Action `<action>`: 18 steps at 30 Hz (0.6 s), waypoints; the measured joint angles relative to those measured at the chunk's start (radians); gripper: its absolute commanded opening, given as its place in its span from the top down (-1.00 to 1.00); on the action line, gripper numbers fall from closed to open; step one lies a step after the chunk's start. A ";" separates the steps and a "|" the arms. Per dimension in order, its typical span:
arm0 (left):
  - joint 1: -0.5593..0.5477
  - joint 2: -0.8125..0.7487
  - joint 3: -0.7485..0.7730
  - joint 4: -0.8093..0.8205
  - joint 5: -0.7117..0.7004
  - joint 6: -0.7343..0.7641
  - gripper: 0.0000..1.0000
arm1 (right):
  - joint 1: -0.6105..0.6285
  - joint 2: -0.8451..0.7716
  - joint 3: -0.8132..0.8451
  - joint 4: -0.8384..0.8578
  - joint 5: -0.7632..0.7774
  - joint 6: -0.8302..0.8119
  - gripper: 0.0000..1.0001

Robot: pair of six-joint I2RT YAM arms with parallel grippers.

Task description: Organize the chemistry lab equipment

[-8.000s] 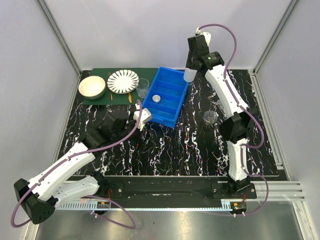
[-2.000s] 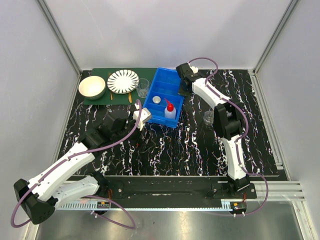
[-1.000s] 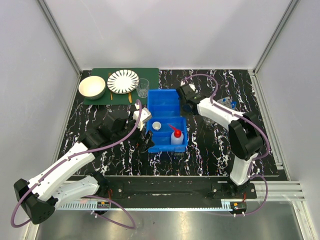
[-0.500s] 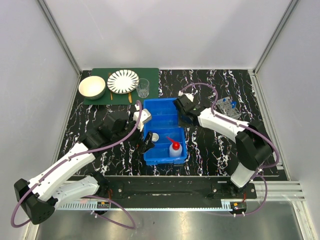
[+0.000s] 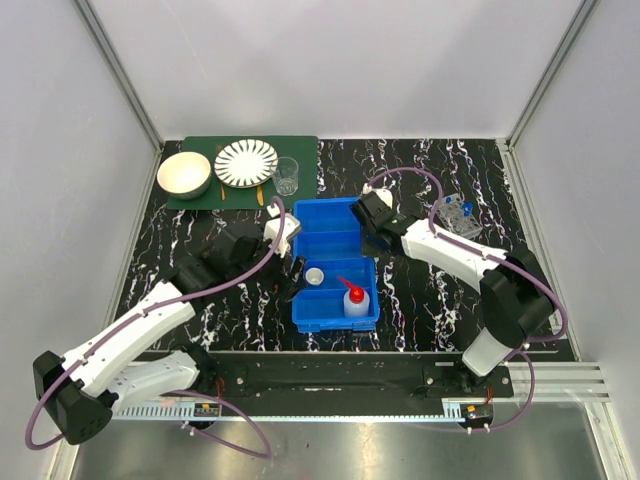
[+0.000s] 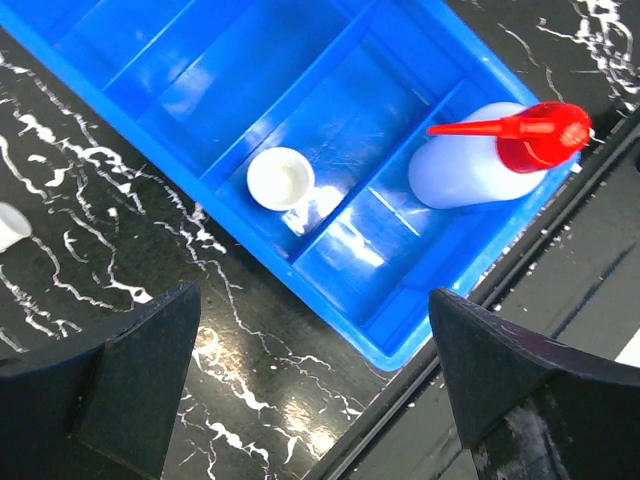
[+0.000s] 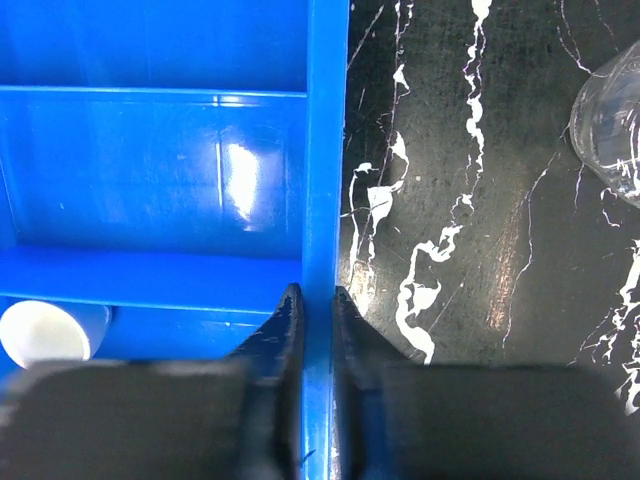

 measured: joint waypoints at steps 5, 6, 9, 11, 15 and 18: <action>0.007 0.006 0.024 -0.040 -0.082 -0.027 -0.98 | 0.000 -0.012 0.000 -0.007 0.019 -0.021 -0.63; 0.012 0.010 0.037 -0.052 -0.099 -0.036 -0.98 | 0.000 -0.017 0.000 -0.009 0.023 -0.026 -0.75; 0.051 0.017 0.066 -0.068 -0.153 -0.064 -0.98 | 0.001 -0.033 0.001 -0.016 0.034 -0.042 -0.78; 0.092 0.017 0.080 -0.079 -0.188 -0.085 -0.98 | 0.001 -0.045 0.001 -0.018 0.043 -0.045 -0.78; 0.232 0.042 0.122 -0.109 -0.239 -0.132 -0.98 | 0.001 -0.093 0.000 -0.024 0.055 -0.048 -0.78; 0.375 0.092 0.141 -0.109 -0.229 -0.158 -0.98 | 0.001 -0.146 -0.008 -0.024 0.063 -0.051 -0.78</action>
